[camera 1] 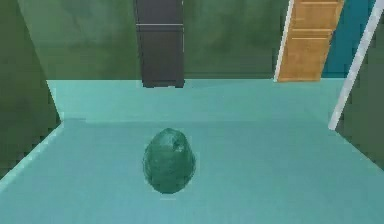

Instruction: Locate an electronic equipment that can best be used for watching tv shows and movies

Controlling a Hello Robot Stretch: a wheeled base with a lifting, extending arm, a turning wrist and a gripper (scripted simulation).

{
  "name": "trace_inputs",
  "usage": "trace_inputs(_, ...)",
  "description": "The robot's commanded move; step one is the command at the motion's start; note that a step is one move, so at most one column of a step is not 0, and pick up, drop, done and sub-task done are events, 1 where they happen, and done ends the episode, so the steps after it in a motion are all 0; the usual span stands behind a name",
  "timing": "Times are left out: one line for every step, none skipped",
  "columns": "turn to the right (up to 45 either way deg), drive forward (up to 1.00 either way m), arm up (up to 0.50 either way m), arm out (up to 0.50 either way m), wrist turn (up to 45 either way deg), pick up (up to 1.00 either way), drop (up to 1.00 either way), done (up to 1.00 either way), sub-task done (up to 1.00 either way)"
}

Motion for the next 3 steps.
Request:
trace_inputs(30.0,0.00,0.00,0.00,0.0,0.00,0.00,0.00,0.00)
trace_inputs(0.0,1.00,0.00,0.00,0.0,0.00,0.00,0.00,0.00)
trace_inputs(6.0,0.00,0.00,0.00,0.0,0.00,0.00,0.00,0.00)
